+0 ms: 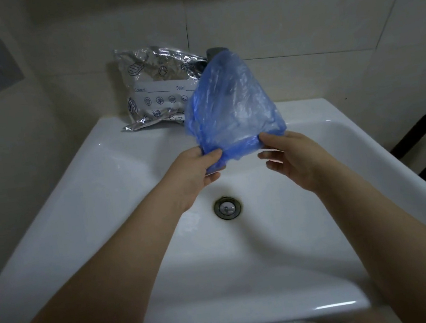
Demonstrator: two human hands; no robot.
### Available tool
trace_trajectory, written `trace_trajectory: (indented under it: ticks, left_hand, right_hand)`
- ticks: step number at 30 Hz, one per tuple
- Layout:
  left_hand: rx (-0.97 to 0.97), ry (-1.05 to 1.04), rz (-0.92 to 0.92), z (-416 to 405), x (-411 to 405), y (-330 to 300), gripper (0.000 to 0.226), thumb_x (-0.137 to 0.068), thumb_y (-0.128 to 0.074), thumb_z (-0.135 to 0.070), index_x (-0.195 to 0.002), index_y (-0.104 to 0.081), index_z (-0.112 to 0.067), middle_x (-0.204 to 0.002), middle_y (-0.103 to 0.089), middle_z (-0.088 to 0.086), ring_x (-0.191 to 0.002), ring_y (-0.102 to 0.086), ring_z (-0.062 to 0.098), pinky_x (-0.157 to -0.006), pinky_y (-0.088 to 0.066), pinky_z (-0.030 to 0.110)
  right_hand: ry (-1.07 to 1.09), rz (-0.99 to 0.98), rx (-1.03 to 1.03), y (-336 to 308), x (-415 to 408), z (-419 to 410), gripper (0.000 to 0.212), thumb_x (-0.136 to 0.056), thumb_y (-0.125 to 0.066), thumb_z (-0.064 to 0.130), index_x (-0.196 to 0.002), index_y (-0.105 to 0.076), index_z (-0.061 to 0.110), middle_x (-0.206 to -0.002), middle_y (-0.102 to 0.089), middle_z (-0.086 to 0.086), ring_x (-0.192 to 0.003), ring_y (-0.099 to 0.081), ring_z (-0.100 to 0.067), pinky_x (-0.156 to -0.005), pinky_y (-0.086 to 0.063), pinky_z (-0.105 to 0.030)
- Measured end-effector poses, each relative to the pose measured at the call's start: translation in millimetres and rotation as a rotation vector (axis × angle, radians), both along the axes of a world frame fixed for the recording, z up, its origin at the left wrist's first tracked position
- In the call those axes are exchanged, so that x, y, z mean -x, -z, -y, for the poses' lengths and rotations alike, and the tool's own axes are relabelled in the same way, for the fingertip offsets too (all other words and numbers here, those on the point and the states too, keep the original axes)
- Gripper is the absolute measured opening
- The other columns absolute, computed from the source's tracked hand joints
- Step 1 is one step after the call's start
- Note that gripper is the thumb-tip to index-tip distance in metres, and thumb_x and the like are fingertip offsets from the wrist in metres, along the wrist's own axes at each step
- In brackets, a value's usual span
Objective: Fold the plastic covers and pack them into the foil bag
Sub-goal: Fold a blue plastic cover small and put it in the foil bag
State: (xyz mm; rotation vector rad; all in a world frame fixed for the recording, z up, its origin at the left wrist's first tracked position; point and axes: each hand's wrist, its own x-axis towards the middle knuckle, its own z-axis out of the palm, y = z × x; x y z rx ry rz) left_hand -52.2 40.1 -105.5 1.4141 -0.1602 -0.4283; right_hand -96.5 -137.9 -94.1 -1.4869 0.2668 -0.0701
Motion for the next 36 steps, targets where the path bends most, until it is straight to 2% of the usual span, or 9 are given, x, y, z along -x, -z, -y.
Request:
trace_trajectory:
  ticks: [11,15,20,24,27,29,32,34,36]
  left_hand:
    - [-0.018,0.098,0.129,5,9,-5,0.018,-0.092,-0.056,-0.013,-0.11,-0.054,-0.017,-0.096,-0.066,0.001,-0.074,-0.069,0.011,-0.072,-0.056,0.021]
    - [-0.089,0.061,0.161,5,10,-3,0.018,-0.095,-0.05,-0.007,-0.108,-0.052,-0.018,-0.079,-0.068,0.004,-0.061,-0.068,0.01,-0.062,-0.056,0.021]
    - [0.189,0.104,0.064,-3,3,-8,0.023,-0.098,-0.039,-0.007,-0.104,-0.054,-0.023,-0.062,-0.067,0.0,-0.054,-0.063,0.01,-0.052,-0.05,0.018]
    - [0.321,0.149,0.026,-10,2,-10,0.031,-0.094,-0.032,0.007,-0.089,-0.056,-0.012,-0.057,-0.063,0.0,-0.05,-0.058,0.009,-0.051,-0.051,0.019]
    - [0.241,0.186,0.08,-19,-2,-10,0.028,-0.075,-0.051,0.009,-0.071,-0.071,-0.01,-0.063,-0.068,0.003,-0.056,-0.064,0.013,-0.056,-0.054,0.024]
    - [0.08,0.174,0.175,-22,-2,-9,0.027,-0.065,-0.051,-0.004,-0.059,-0.075,-0.016,-0.063,-0.068,-0.001,-0.059,-0.064,0.009,-0.058,-0.053,0.021]
    - [-0.252,0.046,0.347,-16,3,-11,0.025,-0.063,-0.055,-0.028,-0.042,-0.062,-0.015,-0.045,-0.052,-0.005,-0.046,-0.048,0.007,-0.054,-0.041,0.015]
    - [-0.486,-0.072,0.404,-8,4,-10,0.046,-0.07,-0.063,-0.051,-0.048,-0.055,-0.012,-0.05,-0.046,-0.001,-0.05,-0.042,0.014,-0.057,-0.035,0.025]
    - [-0.475,-0.166,0.435,-2,6,-8,0.056,-0.082,-0.066,-0.044,-0.05,-0.048,-0.002,-0.054,-0.039,0.008,-0.054,-0.037,0.019,-0.057,-0.03,0.029]
  right_hand:
    - [-0.003,0.098,-0.135,-4,1,-2,0.008,-0.089,-0.051,0.001,-0.091,-0.057,0.007,-0.055,-0.058,0.0,-0.051,-0.053,-0.01,-0.052,-0.047,-0.018]
    - [0.029,0.021,-0.148,-4,-1,0,0.009,-0.092,-0.046,0.005,-0.094,-0.055,0.006,-0.052,-0.058,-0.003,-0.046,-0.052,-0.01,-0.045,-0.044,-0.016]
    - [0.016,0.044,-0.406,-8,-1,13,0.023,-0.09,-0.038,0.0,-0.092,-0.059,0.01,-0.049,-0.05,-0.001,-0.039,-0.043,-0.008,-0.038,-0.034,-0.013]
    - [-0.223,0.183,-0.439,-7,4,25,0.025,-0.042,-0.08,0.014,-0.065,-0.071,0.01,-0.055,-0.06,-0.003,-0.046,-0.055,-0.01,-0.048,-0.047,-0.016]
    - [-0.286,0.189,-0.315,-4,5,39,0.04,-0.028,-0.082,0.029,-0.061,-0.073,0.009,-0.061,-0.067,-0.006,-0.054,-0.063,-0.017,-0.054,-0.052,-0.022]
    - [-0.236,0.101,-0.178,-6,7,39,0.034,-0.056,-0.071,0.042,-0.054,-0.071,0.008,-0.061,-0.068,-0.005,-0.054,-0.064,-0.016,-0.055,-0.051,-0.021]
    - [-0.128,-0.012,0.261,-3,5,30,0.062,-0.093,-0.043,0.045,-0.053,-0.065,0.004,-0.059,-0.065,-0.007,-0.053,-0.059,-0.012,-0.051,-0.048,-0.015]
    - [-0.067,0.017,0.434,-1,2,21,0.043,-0.088,-0.06,0.034,-0.058,-0.06,0.004,-0.059,-0.061,-0.008,-0.055,-0.056,-0.012,-0.053,-0.048,-0.015]
    - [-0.074,0.045,0.399,0,0,17,0.029,-0.082,-0.069,0.017,-0.059,-0.053,0.009,-0.06,-0.053,-0.008,-0.055,-0.053,-0.013,-0.055,-0.046,-0.021]
